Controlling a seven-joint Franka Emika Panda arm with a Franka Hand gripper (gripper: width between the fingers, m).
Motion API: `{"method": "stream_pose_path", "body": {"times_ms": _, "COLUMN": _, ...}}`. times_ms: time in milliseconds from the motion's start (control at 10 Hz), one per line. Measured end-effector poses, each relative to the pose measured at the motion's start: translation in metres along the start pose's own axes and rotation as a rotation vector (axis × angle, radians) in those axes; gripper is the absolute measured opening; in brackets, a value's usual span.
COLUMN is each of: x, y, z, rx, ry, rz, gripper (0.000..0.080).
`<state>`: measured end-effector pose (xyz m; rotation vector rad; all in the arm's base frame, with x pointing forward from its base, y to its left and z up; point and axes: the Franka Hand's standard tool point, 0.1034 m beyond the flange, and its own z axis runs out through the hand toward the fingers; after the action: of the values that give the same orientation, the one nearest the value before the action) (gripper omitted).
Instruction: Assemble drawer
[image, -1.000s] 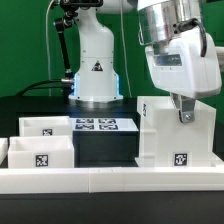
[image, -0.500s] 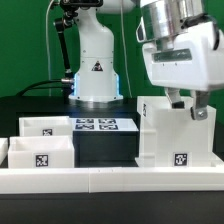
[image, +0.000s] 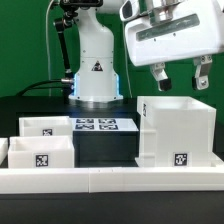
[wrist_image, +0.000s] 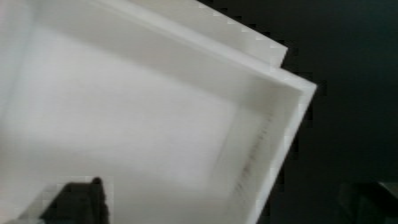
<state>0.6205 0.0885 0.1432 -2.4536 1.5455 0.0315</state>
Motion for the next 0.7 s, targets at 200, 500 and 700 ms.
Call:
{"method": "stream_pose_path", "body": {"times_ms": 200, "x": 0.001, "y": 0.001, "z": 0.001, "rx": -0.002, "ry": 0.000, "rz": -0.117, "gripper": 0.0649}}
{"method": "stream_pose_path", "body": {"times_ms": 500, "x": 0.007, "y": 0.018, "z": 0.002, "rx": -0.037, "ry": -0.038, "rz": -0.539, "gripper": 0.0649}}
{"method": "stream_pose_path", "body": {"times_ms": 700, "x": 0.008, "y": 0.021, "z": 0.005, "rx": -0.038, "ry": -0.042, "rz": -0.698, "gripper": 0.0649}}
